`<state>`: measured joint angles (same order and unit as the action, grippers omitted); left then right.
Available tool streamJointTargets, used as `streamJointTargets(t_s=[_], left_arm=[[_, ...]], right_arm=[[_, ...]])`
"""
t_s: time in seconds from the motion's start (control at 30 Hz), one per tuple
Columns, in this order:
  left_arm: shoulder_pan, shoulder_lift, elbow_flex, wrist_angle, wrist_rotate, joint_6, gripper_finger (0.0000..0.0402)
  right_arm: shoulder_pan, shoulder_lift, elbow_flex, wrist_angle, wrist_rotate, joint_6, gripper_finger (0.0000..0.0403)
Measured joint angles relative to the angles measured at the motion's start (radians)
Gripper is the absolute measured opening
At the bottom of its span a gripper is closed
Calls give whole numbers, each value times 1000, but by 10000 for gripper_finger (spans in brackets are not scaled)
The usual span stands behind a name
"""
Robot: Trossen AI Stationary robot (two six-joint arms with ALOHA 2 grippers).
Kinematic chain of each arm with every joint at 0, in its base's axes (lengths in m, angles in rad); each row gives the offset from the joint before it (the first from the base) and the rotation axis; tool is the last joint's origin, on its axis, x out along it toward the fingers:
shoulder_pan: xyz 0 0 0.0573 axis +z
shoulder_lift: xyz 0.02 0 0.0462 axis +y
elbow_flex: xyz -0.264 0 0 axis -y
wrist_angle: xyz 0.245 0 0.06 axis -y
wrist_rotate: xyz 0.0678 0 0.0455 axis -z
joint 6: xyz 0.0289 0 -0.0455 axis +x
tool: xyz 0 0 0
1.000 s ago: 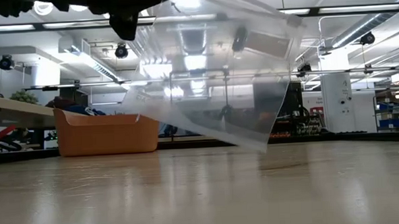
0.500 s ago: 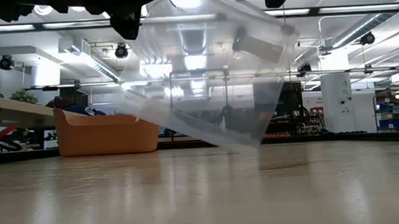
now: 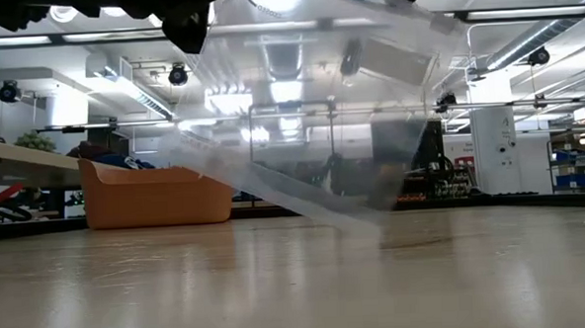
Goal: Roll bandage
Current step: Put the blue bandage into the transparent zip bag
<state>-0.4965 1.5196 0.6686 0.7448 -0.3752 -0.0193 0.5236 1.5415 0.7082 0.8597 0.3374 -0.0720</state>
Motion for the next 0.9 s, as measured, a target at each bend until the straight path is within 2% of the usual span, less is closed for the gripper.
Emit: streamJointTargets(t_s=[0.3, 0.7, 0.9], left_arm=[[0, 0, 3, 3, 5, -10, 0], [0, 0, 4, 4, 140, 8, 0], [0, 0, 4, 50, 130, 7, 0]], right_arm=[[-10, 51, 53, 6, -1, -54, 88], [-37, 124, 159, 3, -8, -136, 87], [-35, 124, 186, 5, -32, -58, 88]])
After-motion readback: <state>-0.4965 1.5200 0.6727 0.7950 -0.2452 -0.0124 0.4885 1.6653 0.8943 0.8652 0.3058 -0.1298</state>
